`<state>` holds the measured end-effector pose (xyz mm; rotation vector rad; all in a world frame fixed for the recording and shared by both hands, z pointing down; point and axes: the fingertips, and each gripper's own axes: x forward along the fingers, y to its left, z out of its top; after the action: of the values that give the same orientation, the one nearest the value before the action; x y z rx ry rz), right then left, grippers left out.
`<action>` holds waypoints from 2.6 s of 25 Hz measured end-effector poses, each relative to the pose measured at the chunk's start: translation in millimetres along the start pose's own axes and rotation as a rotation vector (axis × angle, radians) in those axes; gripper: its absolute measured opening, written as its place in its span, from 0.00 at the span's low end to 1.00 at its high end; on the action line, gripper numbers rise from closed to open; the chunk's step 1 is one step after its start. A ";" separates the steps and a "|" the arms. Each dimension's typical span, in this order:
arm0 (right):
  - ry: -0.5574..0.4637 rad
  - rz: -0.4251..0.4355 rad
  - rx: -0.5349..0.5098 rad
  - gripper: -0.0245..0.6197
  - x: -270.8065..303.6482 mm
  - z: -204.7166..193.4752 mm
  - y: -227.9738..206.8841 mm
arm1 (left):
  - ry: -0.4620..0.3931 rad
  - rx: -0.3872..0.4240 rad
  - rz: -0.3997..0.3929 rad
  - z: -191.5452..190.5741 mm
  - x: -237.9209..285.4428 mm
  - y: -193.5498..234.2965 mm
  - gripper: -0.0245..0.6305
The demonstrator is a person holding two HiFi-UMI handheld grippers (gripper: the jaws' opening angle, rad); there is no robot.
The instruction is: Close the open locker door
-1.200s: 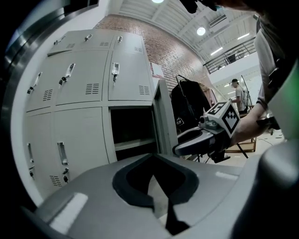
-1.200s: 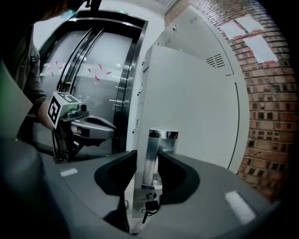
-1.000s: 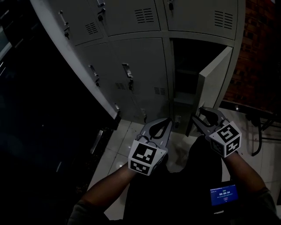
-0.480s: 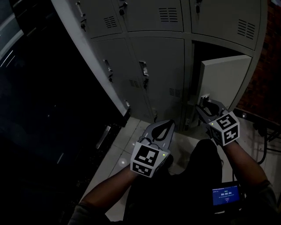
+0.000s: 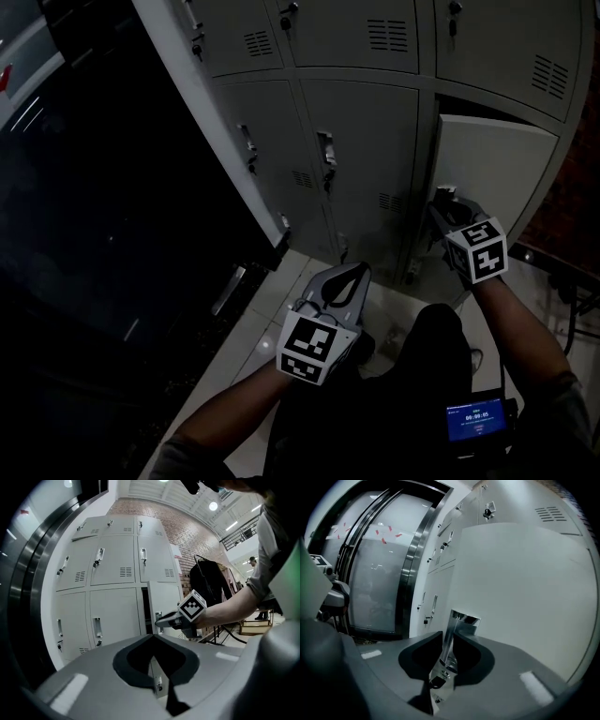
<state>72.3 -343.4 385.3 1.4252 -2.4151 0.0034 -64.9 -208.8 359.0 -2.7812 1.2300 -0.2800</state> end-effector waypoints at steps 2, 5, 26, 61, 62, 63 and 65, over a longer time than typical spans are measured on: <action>0.007 -0.018 0.001 0.15 7.2 0.6 -5.3 | 0.003 -0.003 0.005 -1.9 -1.9 3.0 0.04; 0.011 -0.042 0.003 0.13 16.0 1.3 -11.8 | 0.007 -0.015 0.013 -5.7 -3.6 7.8 0.04; 0.056 -0.205 0.049 0.10 59.7 1.9 -55.9 | 0.037 -0.042 0.037 -18.4 -9.2 19.6 0.04; 0.038 -0.245 0.124 0.12 61.5 -0.5 -62.2 | 0.050 -0.052 0.046 -23.3 -12.9 25.6 0.04; 0.038 -0.242 0.125 0.13 60.6 -1.0 -62.1 | 0.050 -0.052 0.045 -23.2 -12.7 25.1 0.04; 0.037 -0.238 0.126 0.13 59.5 -1.6 -61.8 | 0.047 -0.051 0.044 -22.9 -12.4 24.7 0.04; 0.035 -0.228 0.121 0.15 55.7 -2.8 -60.3 | 0.043 -0.049 0.040 -23.3 -11.8 24.5 0.04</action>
<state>99.8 -420.3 393.8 1.7319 -2.2447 0.1204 -95.1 -216.7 376.5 -2.8017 1.3179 -0.3129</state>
